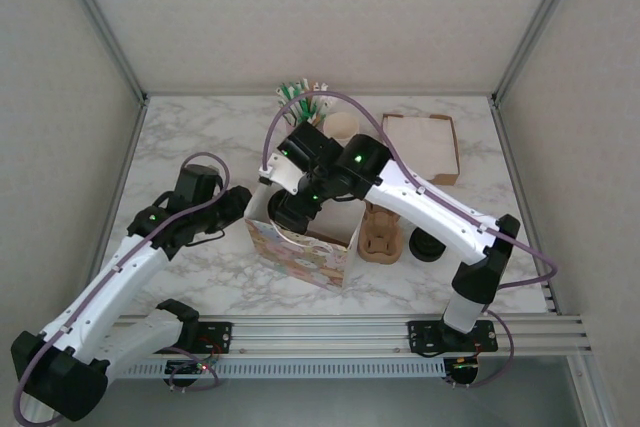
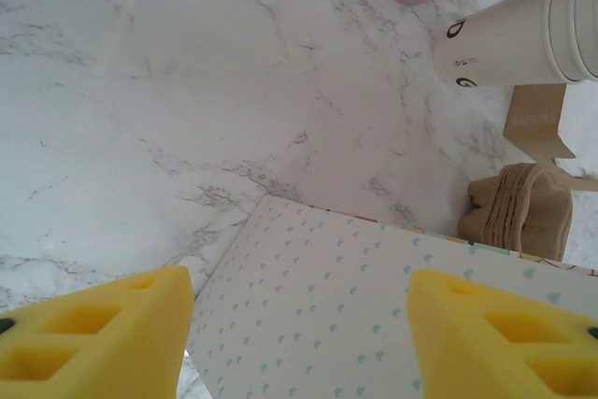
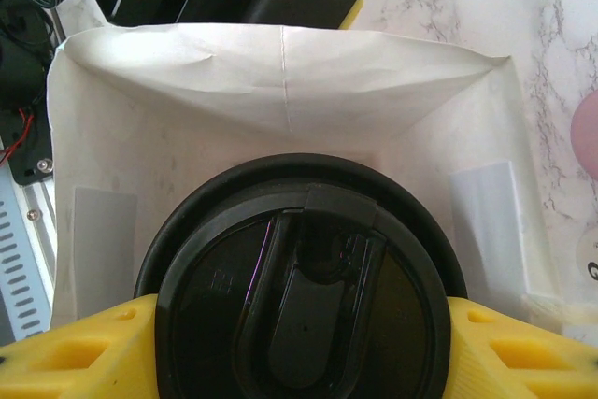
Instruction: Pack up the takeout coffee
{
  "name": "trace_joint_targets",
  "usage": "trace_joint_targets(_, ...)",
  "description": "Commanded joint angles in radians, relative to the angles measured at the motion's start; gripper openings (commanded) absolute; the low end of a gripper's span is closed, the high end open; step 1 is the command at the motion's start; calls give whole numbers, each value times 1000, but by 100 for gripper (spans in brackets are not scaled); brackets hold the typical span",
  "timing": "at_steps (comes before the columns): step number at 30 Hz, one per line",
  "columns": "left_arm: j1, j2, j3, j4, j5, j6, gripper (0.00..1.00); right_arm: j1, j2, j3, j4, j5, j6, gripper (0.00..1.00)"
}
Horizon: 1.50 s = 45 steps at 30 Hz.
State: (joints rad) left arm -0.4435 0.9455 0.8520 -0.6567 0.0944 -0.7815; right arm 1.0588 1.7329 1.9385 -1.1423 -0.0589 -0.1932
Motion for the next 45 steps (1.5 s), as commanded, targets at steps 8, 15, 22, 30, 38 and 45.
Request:
trace_joint_targets(8,-8,-28,38,-41,-7,14,62,9,20,-30,23,68,58,58)
trace_joint_targets(15,-8,-25,39,-44,-6,16,62,10,40,-52,36,62,51,58)
trace_joint_targets(22,-8,-25,37,-39,-12,15,62,10,45,-77,48,56,57,58)
trace_joint_targets(30,-7,-24,35,-40,-12,16,62,9,31,-135,89,45,89,57)
trace_joint_targets(38,-8,-21,27,-33,-13,18,62,12,-8,-215,139,29,114,55)
trace_joint_targets(45,-2,-16,23,-49,-58,51,62,12,-29,-270,180,15,123,55)
